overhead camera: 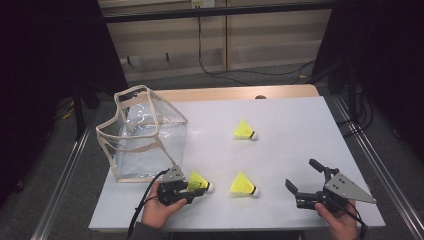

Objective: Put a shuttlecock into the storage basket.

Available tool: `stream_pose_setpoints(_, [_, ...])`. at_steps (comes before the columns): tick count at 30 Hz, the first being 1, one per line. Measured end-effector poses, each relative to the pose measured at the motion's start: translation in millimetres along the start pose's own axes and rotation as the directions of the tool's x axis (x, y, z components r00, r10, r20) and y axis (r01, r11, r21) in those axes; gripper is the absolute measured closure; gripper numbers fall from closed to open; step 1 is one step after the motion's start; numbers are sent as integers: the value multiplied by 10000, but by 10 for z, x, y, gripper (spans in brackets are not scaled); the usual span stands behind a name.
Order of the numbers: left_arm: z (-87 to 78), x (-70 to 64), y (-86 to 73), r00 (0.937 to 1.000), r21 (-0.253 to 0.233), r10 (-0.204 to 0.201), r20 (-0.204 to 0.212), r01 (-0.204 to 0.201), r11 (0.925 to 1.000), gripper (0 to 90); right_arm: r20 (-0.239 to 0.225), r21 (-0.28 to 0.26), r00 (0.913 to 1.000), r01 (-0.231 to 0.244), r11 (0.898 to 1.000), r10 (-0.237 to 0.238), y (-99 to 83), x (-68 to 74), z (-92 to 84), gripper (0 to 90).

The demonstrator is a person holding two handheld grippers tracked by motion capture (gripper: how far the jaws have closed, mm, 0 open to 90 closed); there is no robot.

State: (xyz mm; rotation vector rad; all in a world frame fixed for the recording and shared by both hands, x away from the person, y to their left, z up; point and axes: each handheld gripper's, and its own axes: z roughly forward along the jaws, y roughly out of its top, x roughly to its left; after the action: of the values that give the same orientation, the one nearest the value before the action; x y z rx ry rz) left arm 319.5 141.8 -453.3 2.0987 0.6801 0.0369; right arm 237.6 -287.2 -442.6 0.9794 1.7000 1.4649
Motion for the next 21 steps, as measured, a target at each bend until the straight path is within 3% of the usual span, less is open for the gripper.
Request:
stream_pose_setpoints(14, [6,-31,-5,9994,-13,-81,340,82,10000,757,11,-13,10000,-15,10000,15,2,-8,-7,11])
stream_pose_setpoints(21, [2,-37,-1,9994,-21,-183,308,184,9998,780,20,-20,10000,0,10000,0,2,-13,-5,11])
